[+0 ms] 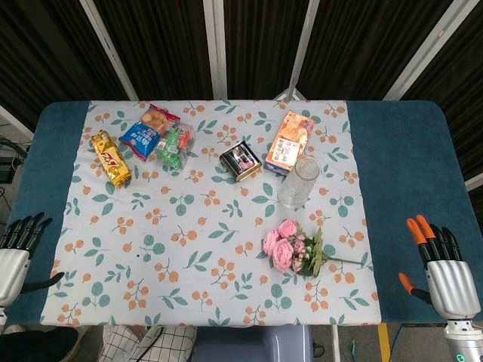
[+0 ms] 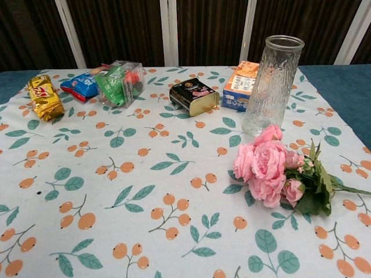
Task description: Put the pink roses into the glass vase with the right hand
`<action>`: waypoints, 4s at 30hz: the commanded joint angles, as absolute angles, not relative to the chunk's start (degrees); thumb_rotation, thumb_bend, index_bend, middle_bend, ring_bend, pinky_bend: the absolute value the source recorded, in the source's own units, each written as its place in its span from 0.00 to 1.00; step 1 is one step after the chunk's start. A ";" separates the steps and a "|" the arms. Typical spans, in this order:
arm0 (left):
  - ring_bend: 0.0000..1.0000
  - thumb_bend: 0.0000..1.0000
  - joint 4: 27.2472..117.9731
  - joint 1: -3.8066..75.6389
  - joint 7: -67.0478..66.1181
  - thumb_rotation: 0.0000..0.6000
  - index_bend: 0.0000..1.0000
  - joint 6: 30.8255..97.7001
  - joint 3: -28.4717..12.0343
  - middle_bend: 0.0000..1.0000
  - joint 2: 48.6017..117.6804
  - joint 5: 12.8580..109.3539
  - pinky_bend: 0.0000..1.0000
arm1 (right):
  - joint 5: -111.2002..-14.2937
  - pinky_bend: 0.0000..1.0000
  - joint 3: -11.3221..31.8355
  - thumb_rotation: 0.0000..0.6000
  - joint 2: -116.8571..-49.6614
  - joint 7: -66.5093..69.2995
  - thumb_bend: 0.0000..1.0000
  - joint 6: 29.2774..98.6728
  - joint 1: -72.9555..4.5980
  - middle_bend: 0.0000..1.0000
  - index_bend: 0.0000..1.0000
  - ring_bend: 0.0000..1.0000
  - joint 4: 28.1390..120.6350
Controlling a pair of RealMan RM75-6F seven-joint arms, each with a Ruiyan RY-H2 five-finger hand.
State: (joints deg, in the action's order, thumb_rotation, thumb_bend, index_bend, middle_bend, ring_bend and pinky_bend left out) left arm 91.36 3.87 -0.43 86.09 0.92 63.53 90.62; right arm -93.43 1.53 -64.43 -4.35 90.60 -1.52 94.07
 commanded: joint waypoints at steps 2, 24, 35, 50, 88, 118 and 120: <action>0.00 0.00 91.16 3.87 0.00 1.00 0.00 86.33 0.86 0.00 63.65 90.81 0.00 | -94.28 0.00 1.61 1.00 -64.84 -4.30 0.29 91.36 -1.47 0.00 0.00 0.00 93.61; 0.00 0.00 91.58 3.95 0.05 1.00 0.00 86.10 0.95 0.00 63.52 90.82 0.00 | -93.31 0.00 0.85 1.00 -64.90 -3.18 0.29 89.94 -1.28 0.00 0.00 0.00 95.18; 0.00 0.00 91.77 3.90 1.00 1.00 0.00 85.93 0.78 0.00 63.38 90.20 0.00 | -94.32 0.00 -0.49 1.00 -66.15 -3.84 0.29 83.54 -4.24 0.00 0.00 0.00 102.60; 0.00 0.00 91.62 4.09 2.99 1.00 0.00 85.46 0.79 0.00 62.94 90.04 0.00 | -84.71 0.00 2.53 1.00 -75.32 -14.30 0.29 69.34 -11.83 0.00 0.00 0.00 105.02; 0.00 0.00 92.51 4.62 4.49 1.00 0.00 83.58 0.94 0.00 62.10 88.99 0.00 | -71.03 0.24 9.03 1.00 -93.76 -21.03 0.29 64.68 -21.52 0.45 0.46 0.46 94.51; 0.00 0.00 93.20 4.54 3.69 1.00 0.00 83.77 1.48 0.00 62.00 89.99 0.00 | -56.97 0.24 40.95 1.00 -73.69 6.97 0.29 77.81 -20.73 0.45 0.46 0.45 113.79; 0.00 0.00 93.05 4.54 3.57 1.00 0.00 83.87 1.51 0.00 62.10 90.17 0.00 | -55.06 0.24 42.50 1.00 -74.63 9.70 0.29 77.47 -21.96 0.45 0.46 0.44 112.89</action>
State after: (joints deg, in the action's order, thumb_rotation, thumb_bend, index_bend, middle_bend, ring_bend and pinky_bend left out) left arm 93.06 4.54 3.58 83.86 1.50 62.09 90.17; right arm -56.98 40.88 -74.10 7.01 77.49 -20.63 113.47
